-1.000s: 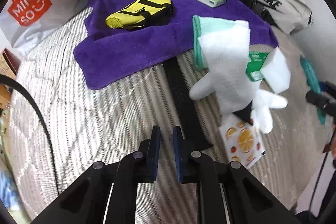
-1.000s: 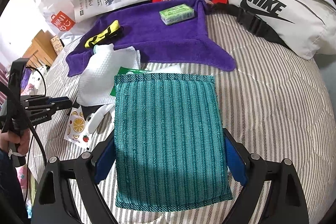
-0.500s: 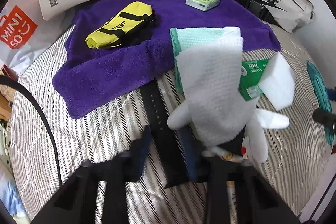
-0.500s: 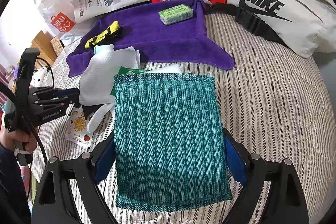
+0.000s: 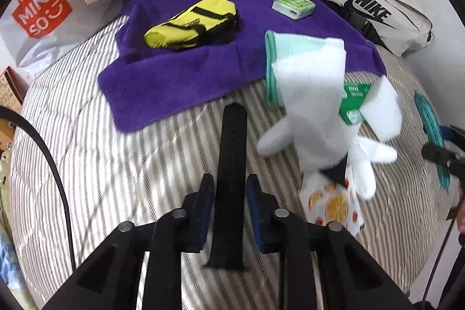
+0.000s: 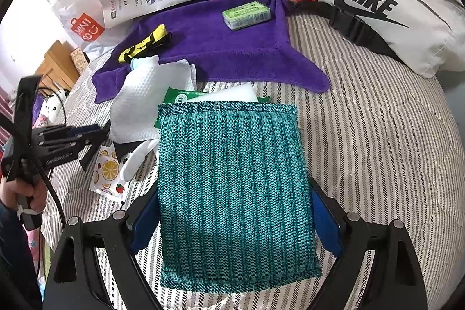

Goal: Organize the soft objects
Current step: 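Lift the black strap with the left tool while the right tool holds the teal cloth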

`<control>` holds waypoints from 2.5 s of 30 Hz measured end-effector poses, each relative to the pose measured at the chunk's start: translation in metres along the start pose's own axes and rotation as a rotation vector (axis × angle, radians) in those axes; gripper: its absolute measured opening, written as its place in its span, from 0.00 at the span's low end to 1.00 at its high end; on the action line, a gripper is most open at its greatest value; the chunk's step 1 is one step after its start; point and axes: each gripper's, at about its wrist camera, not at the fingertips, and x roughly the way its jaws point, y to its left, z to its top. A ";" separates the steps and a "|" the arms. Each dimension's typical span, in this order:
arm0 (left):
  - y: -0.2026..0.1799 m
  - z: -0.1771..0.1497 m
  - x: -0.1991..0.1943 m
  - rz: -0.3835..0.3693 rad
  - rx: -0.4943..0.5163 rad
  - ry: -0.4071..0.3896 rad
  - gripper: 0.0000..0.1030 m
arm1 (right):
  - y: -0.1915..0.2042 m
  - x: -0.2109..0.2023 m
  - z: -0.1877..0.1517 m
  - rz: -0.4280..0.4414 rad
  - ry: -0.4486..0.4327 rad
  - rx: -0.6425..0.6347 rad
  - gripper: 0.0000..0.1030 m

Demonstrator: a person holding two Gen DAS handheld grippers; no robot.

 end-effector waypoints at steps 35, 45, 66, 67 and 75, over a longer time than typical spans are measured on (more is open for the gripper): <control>0.017 -0.005 -0.041 -0.056 -0.043 -0.059 0.04 | 0.025 -0.016 0.047 -0.021 -0.077 -0.055 0.87; 0.003 -0.010 -0.023 -0.084 0.000 -0.013 0.26 | 0.034 -0.005 0.050 -0.009 -0.049 -0.073 0.87; -0.010 -0.018 -0.008 0.000 0.081 0.023 0.19 | 0.036 0.005 0.043 0.001 -0.026 -0.071 0.87; -0.007 -0.018 -0.008 -0.013 0.064 0.023 0.19 | 0.037 0.004 0.044 0.002 -0.029 -0.075 0.87; -0.001 -0.014 -0.025 -0.029 0.032 -0.001 0.19 | 0.039 -0.007 0.051 -0.010 -0.056 -0.096 0.87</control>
